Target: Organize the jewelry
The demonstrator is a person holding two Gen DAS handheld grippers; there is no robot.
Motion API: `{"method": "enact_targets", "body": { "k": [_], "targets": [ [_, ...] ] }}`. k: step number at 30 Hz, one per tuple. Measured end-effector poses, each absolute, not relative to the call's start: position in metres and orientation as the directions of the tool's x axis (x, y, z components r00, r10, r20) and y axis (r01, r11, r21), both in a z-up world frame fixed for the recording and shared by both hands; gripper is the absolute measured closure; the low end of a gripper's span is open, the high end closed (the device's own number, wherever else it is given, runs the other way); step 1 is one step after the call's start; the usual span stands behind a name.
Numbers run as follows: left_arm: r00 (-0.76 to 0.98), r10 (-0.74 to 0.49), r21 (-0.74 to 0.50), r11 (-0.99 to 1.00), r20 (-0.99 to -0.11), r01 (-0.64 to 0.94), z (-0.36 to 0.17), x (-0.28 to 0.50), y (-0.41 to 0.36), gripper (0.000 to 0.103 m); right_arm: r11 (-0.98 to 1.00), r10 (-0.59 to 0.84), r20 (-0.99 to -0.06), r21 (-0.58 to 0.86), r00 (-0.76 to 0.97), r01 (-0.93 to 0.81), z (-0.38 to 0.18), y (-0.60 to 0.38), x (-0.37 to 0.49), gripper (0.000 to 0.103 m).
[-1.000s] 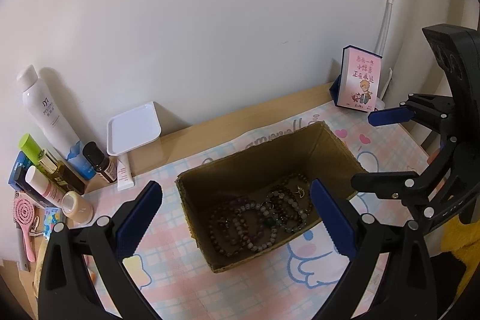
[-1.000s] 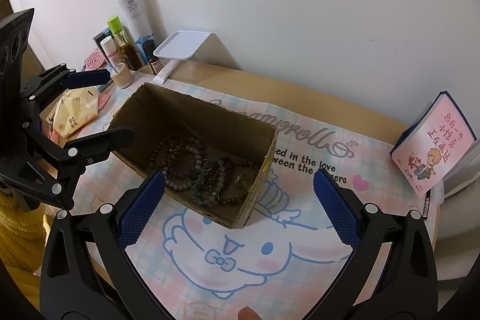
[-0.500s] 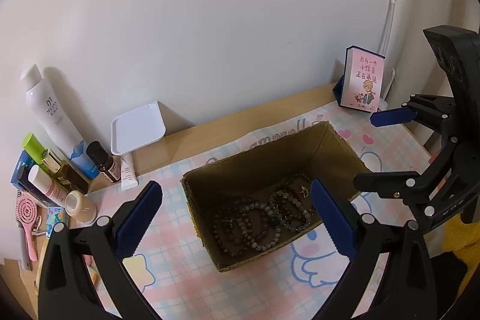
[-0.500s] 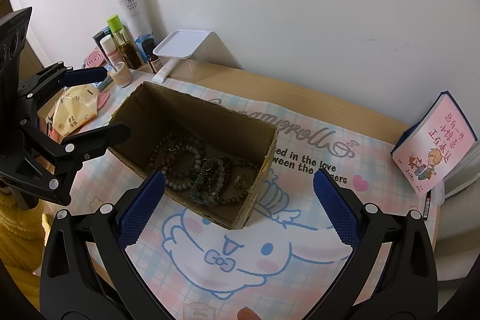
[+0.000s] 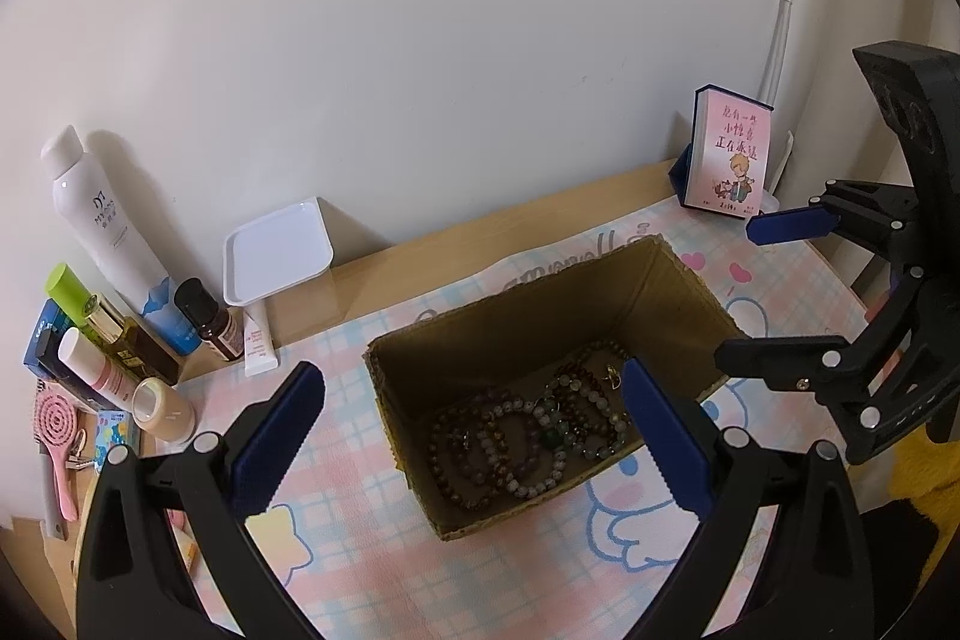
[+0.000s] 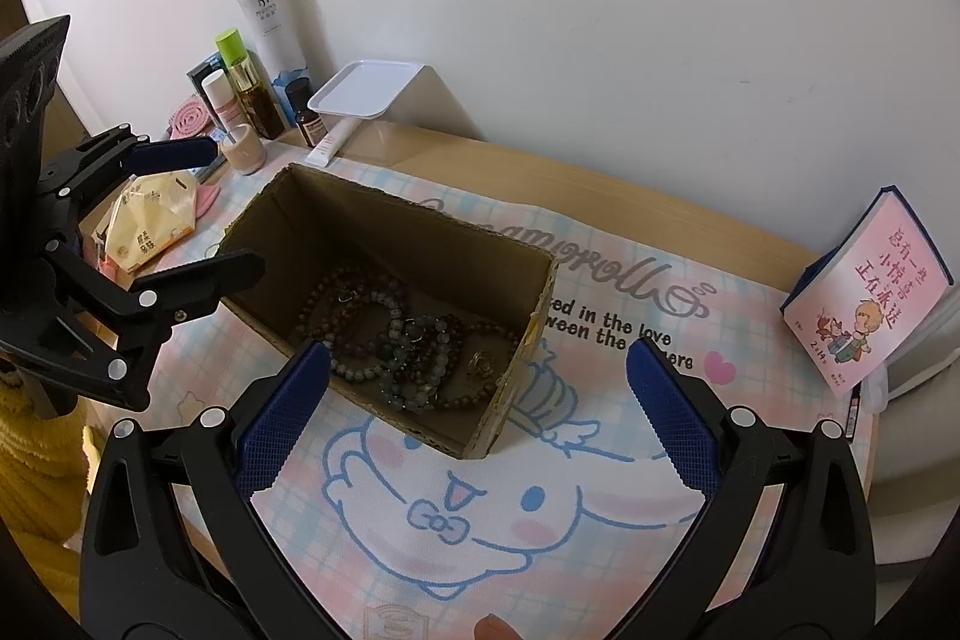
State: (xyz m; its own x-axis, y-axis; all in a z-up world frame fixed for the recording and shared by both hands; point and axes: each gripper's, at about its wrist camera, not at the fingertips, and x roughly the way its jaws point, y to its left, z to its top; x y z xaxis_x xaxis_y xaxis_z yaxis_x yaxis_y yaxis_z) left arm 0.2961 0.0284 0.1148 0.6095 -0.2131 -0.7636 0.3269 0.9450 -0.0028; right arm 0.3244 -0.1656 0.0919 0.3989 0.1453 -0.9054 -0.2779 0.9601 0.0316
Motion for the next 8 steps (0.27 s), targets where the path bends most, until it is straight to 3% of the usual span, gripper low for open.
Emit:
{"method": "enact_targets", "body": {
  "k": [8],
  "targets": [
    [0.607,-0.211,-0.001,0.945,-0.766,0.326,0.1148,0.2959,0.0281,0.005,0.962,0.145,-0.905,0.035,0.4,-0.271,0.0934,-0.1677,0.3237,0.008]
  ]
}}
